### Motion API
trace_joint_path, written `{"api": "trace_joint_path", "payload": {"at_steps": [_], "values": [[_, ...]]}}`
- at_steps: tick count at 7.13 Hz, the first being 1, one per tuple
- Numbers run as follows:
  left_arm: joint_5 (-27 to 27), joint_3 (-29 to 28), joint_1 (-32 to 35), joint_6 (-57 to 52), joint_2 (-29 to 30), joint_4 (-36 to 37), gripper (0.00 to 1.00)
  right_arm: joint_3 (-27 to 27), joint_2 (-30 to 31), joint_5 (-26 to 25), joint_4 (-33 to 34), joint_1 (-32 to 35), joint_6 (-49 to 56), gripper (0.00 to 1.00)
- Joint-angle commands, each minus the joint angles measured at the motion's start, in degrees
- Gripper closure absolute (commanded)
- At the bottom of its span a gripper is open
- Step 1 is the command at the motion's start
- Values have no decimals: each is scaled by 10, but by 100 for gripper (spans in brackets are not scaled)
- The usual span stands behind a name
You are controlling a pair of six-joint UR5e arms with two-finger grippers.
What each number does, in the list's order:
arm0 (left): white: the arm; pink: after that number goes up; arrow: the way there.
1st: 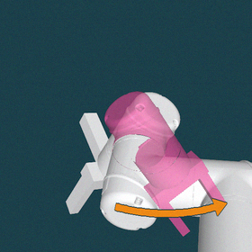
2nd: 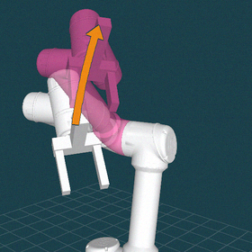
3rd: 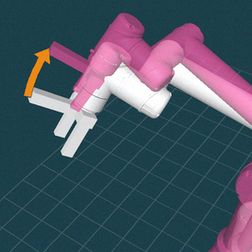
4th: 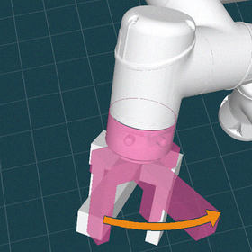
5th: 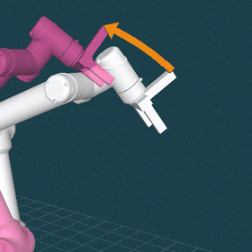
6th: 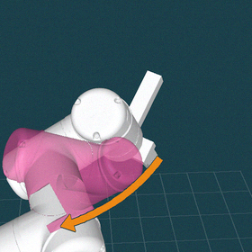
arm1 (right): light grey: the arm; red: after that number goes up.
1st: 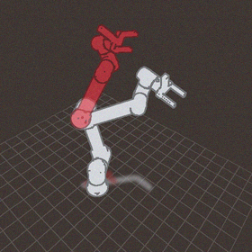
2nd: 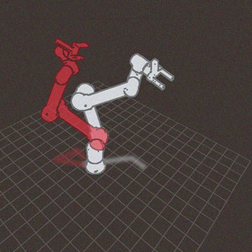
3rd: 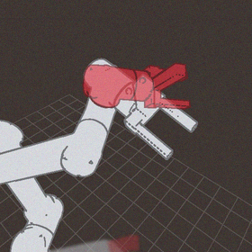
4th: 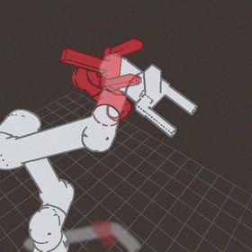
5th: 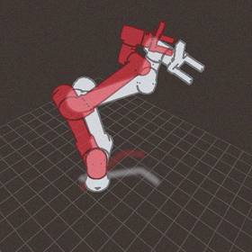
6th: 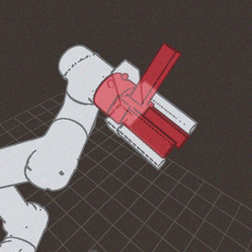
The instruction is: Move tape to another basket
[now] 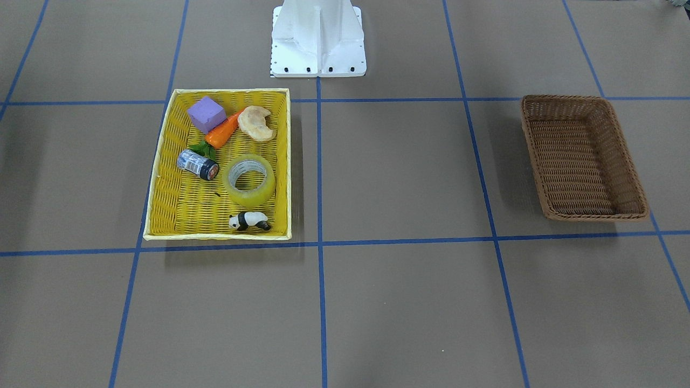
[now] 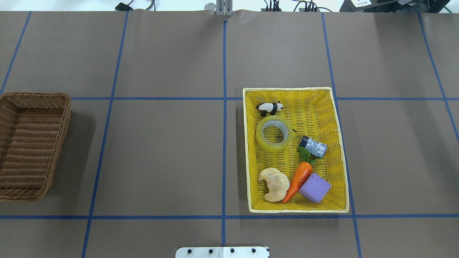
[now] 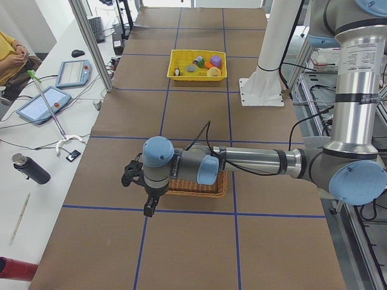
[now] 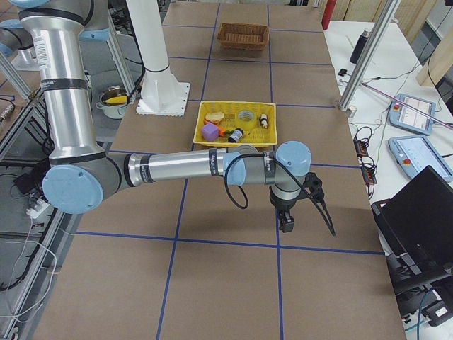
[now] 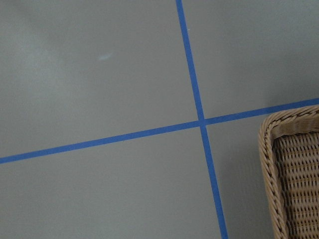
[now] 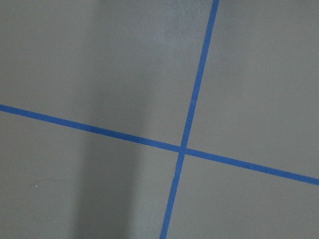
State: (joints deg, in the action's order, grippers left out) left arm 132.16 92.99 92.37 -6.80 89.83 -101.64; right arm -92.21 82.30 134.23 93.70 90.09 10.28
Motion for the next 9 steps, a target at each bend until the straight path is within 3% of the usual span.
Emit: {"api": "trace_joint_path", "payload": {"at_steps": [1,2,5,7,8,9], "values": [[-2,3,0,0,3,-95,1,-61,-4,1,0,-13,-1,0],[-4,-1,0,2,0,-167,0,-90,-5,0,0,-56,-3,0],[1,-25,-2,-1,12,-175,1,-117,-66,-1,-12,-155,-110,1],[1,-38,-2,-1,12,-176,1,-126,-78,-18,-122,-261,-230,1],[1,-47,-2,-1,14,-178,1,-126,-101,-50,-161,-312,-321,1],[1,-51,-2,0,14,-178,1,-124,-123,-123,-162,-380,-383,1]]}}
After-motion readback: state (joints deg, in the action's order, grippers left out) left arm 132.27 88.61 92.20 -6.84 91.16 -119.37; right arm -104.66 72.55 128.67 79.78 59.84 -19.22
